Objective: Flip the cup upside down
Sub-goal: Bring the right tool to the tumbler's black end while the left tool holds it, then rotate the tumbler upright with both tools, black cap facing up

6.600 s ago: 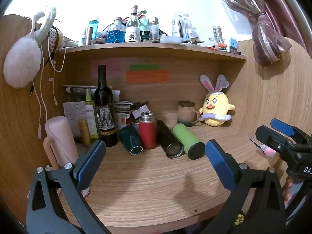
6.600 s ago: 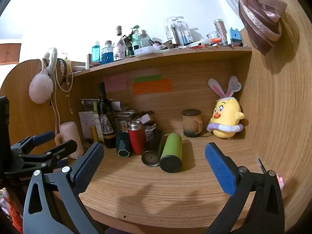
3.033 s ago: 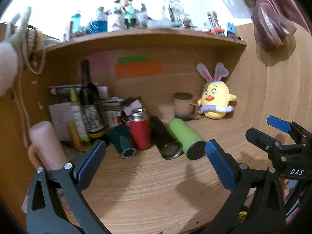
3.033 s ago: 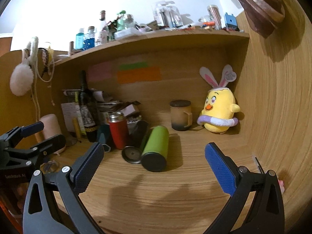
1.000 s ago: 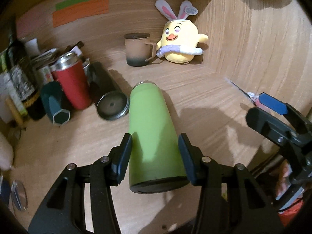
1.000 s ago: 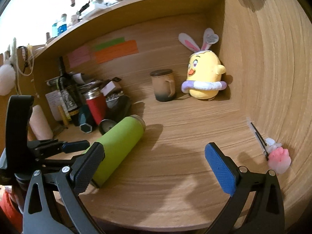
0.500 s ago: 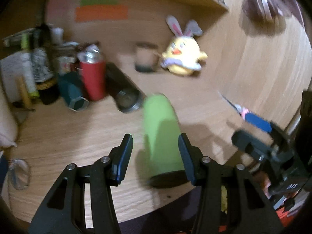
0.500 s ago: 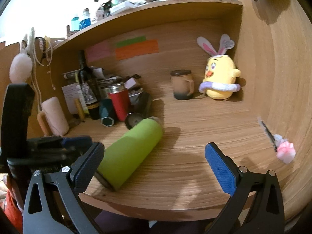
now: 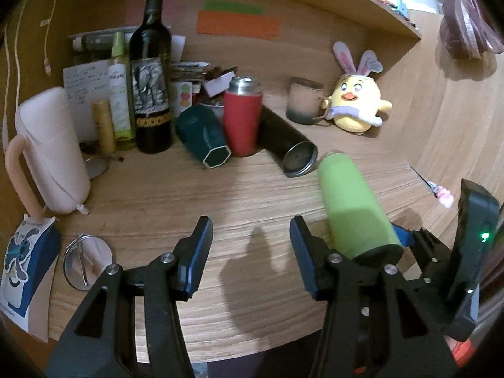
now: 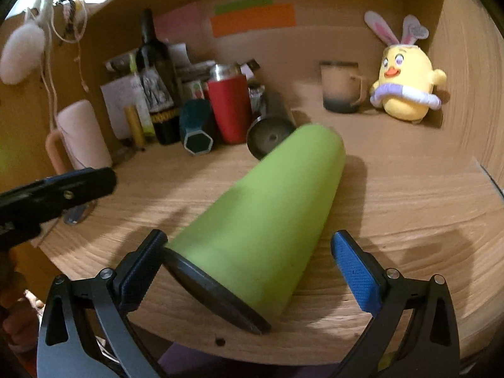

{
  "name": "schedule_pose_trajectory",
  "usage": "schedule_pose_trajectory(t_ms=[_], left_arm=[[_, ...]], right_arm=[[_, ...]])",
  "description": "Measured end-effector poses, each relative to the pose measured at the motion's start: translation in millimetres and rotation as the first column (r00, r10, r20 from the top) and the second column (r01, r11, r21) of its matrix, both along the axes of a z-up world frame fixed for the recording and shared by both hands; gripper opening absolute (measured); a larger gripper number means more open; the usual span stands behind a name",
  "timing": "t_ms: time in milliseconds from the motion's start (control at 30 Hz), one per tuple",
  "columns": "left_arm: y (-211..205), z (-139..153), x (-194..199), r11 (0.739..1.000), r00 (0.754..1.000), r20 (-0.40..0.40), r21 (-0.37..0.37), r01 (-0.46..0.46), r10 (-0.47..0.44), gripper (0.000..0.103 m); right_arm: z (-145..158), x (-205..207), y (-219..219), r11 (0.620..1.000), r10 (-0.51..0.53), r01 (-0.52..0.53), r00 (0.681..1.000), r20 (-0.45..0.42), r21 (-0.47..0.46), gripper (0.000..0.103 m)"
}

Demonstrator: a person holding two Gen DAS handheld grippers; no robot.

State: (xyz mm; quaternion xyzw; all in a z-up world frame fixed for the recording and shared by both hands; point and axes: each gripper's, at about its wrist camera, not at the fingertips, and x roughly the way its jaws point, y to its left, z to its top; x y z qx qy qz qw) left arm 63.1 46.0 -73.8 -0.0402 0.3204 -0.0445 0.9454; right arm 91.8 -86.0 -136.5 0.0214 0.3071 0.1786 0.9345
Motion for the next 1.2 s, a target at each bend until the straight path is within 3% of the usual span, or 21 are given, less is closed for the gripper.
schedule_pose_trajectory(t_ms=[67,133,300,533,700,900,1200], left_arm=[[2.1,-2.8,0.8,1.0,1.0,-0.002,-0.004,0.0,0.0,0.051],[1.8,-4.2,1.8,1.0,1.0,-0.003,-0.009,0.004,-0.004,0.051],[-7.4,-2.8,2.5,0.999,0.999,0.004,-0.016,0.034,-0.034,0.051],[-30.8,7.4,-3.2,0.997,0.996,0.037,0.008,0.077,-0.077,0.051],[-43.6,18.8,-9.7,0.994,0.992,0.066,0.018,0.104,-0.105,0.051],[-57.1,40.5,-18.6,0.987,0.981,0.108,0.015,0.161,-0.162,0.051],[-70.3,80.5,-22.8,0.964,0.946,0.195,-0.001,0.265,-0.26,0.059]], right_arm=[[-5.0,1.6,2.0,0.999,-0.011,0.011,1.0,0.003,-0.033,0.102],[-6.5,0.5,2.6,0.999,-0.002,0.002,1.0,0.011,-0.043,0.091],[-5.8,-9.4,0.6,0.998,0.008,-0.005,0.999,0.035,-0.07,0.082],[-2.1,-26.4,-24.3,0.998,0.017,-0.016,1.0,0.02,-0.054,0.065],[4.2,-37.6,-39.3,0.999,0.018,-0.017,0.999,0.03,-0.028,0.063],[31.5,-50.4,-47.6,1.0,0.014,-0.014,0.993,0.116,0.001,0.063],[78.3,-55.0,-46.8,0.999,0.03,-0.032,0.972,0.235,0.005,0.063]])
